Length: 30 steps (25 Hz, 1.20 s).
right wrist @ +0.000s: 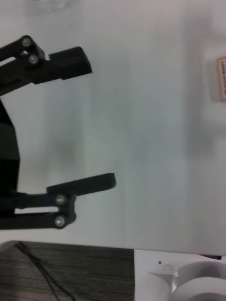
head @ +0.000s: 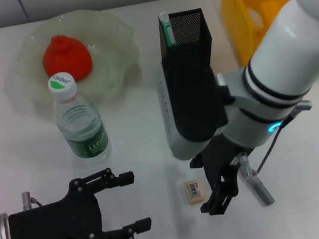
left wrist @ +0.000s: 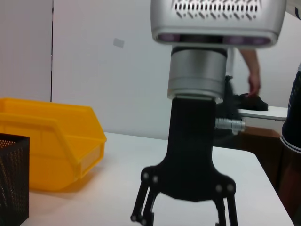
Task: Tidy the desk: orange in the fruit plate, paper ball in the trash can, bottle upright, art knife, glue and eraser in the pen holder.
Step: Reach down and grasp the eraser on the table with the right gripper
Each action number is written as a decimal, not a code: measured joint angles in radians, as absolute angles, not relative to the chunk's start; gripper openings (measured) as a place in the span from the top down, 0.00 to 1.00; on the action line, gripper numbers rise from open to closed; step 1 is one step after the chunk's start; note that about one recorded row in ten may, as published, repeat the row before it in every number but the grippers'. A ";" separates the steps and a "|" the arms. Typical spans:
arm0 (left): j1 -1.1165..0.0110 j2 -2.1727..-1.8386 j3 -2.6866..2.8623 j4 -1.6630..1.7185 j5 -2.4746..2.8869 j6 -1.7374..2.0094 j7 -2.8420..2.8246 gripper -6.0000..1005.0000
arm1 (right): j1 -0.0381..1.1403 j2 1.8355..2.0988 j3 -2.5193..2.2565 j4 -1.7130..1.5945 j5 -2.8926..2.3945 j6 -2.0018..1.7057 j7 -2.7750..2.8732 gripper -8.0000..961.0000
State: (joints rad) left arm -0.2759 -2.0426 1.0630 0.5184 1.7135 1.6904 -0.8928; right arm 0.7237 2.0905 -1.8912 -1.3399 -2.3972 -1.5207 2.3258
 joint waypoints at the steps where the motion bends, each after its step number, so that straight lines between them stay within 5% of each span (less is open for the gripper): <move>1: -0.276 -2.043 1.063 0.518 1.714 1.690 -0.893 0.19 | 0.728 2.091 -1.901 -1.329 -2.396 -1.509 2.327 0.17; 12: -0.278 -2.042 1.063 0.518 1.713 1.690 -0.893 0.19 | 0.775 2.092 -1.931 -1.223 -2.373 -1.434 2.330 0.25; 17: -0.278 -2.041 1.063 0.521 1.713 1.690 -0.893 0.19 | 0.811 2.092 -1.933 -1.162 -2.337 -1.414 2.319 0.44; 23: -0.277 -2.043 1.063 0.528 1.714 1.690 -0.893 0.19 | 0.814 2.092 -1.936 -1.155 -2.329 -1.411 2.312 0.54; 30: -0.276 -2.045 1.063 0.529 1.715 1.692 -0.894 0.19 | 0.806 2.092 -1.935 -1.158 -2.313 -1.403 2.315 0.52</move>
